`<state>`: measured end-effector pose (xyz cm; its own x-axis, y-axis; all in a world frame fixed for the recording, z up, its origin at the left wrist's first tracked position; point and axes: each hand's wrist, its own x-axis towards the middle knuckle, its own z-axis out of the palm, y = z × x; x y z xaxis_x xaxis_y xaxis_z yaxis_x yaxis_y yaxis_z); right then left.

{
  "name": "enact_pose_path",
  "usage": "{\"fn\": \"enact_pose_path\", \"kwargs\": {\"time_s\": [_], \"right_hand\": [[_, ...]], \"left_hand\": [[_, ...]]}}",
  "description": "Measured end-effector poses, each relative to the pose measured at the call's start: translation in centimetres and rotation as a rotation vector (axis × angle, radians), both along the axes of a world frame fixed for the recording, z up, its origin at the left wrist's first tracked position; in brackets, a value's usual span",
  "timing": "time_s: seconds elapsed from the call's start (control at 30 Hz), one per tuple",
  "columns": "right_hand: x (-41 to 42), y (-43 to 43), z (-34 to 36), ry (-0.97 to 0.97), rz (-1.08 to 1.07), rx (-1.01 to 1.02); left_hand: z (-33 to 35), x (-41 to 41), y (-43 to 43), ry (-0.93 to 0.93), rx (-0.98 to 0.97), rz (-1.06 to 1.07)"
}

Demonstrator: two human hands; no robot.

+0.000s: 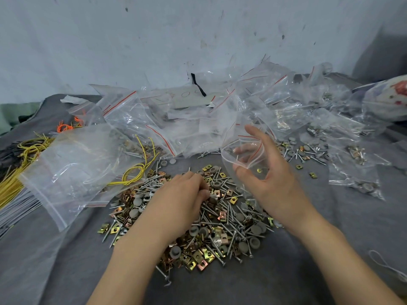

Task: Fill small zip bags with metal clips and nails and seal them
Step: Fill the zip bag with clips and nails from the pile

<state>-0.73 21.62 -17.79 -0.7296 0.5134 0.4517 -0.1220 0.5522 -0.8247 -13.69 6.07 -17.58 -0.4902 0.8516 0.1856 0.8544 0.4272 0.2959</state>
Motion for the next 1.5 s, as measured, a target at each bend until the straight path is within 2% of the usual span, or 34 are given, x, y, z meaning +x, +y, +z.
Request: {"fn": "enact_pose_path", "kwargs": {"time_s": [0.1, 0.2, 0.33, 0.43, 0.63, 0.83, 0.93, 1.2, 1.5], "right_hand": [[-0.1, 0.0, 0.0, 0.003, -0.005, 0.006], [-0.1, 0.0, 0.0, 0.005, -0.008, 0.013], [-0.1, 0.1, -0.2, -0.006, -0.018, 0.019], [-0.1, 0.1, -0.3, -0.014, -0.020, 0.025], [-0.2, 0.2, -0.3, -0.011, -0.012, 0.032], [-0.2, 0.1, -0.3, -0.008, -0.007, 0.020], [-0.2, 0.1, -0.3, -0.004, -0.009, 0.019], [-0.2, 0.0, -0.3, 0.010, 0.005, 0.012], [0.0, 0.2, 0.4, 0.089, 0.032, -0.121]], "left_hand": [[0.4, -0.1, -0.1, -0.230, 0.149, 0.028], [0.7, -0.2, 0.1, -0.486, 0.381, 0.066], [1.3, -0.2, 0.5, -1.060, 0.661, 0.165], [1.6, 0.0, 0.6, -1.372, 0.721, 0.172], [1.7, -0.2, 0.8, -1.578, 0.771, 0.204], [2.0, -0.7, 0.6, -1.953, 0.885, 0.103], [1.9, -0.9, 0.5, -1.972, 0.905, 0.043], [2.5, -0.5, 0.2, -1.764, 0.948, -0.056], [5.1, 0.6, 1.0, -1.331, 1.077, -0.066]]}}
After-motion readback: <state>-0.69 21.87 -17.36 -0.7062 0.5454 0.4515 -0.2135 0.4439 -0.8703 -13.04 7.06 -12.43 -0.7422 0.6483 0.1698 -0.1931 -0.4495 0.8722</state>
